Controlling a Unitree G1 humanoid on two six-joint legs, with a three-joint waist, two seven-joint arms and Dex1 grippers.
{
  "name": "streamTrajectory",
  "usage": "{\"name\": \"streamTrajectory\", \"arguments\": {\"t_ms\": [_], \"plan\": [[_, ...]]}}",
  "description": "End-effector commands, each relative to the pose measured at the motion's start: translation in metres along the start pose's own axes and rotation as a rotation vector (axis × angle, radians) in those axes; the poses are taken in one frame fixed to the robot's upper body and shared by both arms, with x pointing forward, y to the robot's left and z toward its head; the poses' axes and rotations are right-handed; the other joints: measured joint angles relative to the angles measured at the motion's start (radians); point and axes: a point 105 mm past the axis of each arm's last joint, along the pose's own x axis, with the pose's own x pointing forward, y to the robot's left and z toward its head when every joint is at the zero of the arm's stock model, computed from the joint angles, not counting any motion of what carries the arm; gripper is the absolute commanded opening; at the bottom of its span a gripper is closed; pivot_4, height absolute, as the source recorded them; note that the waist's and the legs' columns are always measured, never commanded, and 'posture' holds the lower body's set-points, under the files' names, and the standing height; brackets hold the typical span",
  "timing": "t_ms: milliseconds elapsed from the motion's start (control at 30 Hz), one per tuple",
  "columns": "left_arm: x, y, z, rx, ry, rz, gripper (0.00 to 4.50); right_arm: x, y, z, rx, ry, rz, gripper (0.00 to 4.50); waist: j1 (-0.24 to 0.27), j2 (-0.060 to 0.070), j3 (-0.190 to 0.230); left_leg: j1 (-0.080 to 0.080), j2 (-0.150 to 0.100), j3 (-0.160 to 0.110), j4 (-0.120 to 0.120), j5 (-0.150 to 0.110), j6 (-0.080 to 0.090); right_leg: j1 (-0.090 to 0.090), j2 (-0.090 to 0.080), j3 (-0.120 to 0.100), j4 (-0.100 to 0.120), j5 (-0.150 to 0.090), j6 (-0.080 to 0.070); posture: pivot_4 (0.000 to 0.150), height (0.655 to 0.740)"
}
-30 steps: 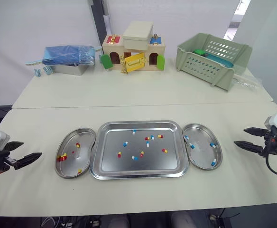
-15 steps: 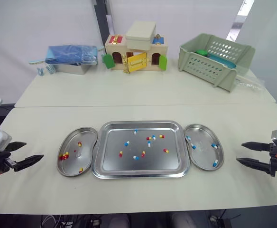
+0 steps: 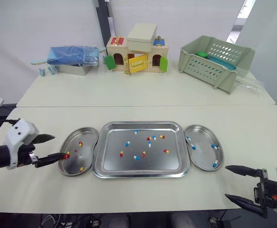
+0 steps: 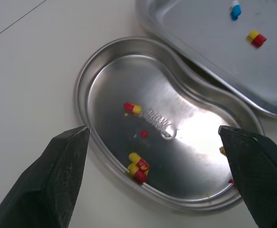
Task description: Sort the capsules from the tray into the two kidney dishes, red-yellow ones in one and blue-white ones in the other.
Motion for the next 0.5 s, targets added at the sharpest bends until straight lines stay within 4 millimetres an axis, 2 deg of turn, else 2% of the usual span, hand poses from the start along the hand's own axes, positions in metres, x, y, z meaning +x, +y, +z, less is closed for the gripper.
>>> {"name": "streamTrajectory", "arguments": {"t_ms": [33,267,333,500], "plan": [[0.013,-0.02,0.022,0.042,-0.042,-0.098,4.5,0.004,0.004,0.001,-0.049,-0.05,-0.002,4.48,0.001,0.0,0.0,0.0,0.0,0.0,0.0,0.0,0.0,0.001,0.0,0.0,0.0,0.0,0.0,0.15,0.74],[0.053,-0.064,0.045,0.196,-0.039,-0.349,4.5,0.017,0.008,-0.003,-0.045,-0.068,0.006,4.48,0.008,0.0,0.0,0.001,0.0,0.0,0.0,0.0,0.0,0.002,0.0,0.0,0.0,0.0,0.0,0.15,0.74],[0.071,-0.076,0.048,0.255,-0.027,-0.449,4.5,0.02,0.01,-0.005,-0.047,-0.073,0.006,4.48,0.007,0.0,0.0,0.001,0.0,0.0,0.0,0.0,0.0,0.002,0.0,0.0,0.0,0.0,0.0,0.15,0.74],[0.101,-0.08,0.044,0.339,0.009,-0.533,4.5,0.024,0.015,-0.008,-0.046,-0.074,0.0,4.48,0.018,0.001,0.0,0.003,-0.001,0.0,0.001,0.0,0.0,0.005,0.0,0.0,-0.003,0.0,0.0,0.15,0.74]]}}
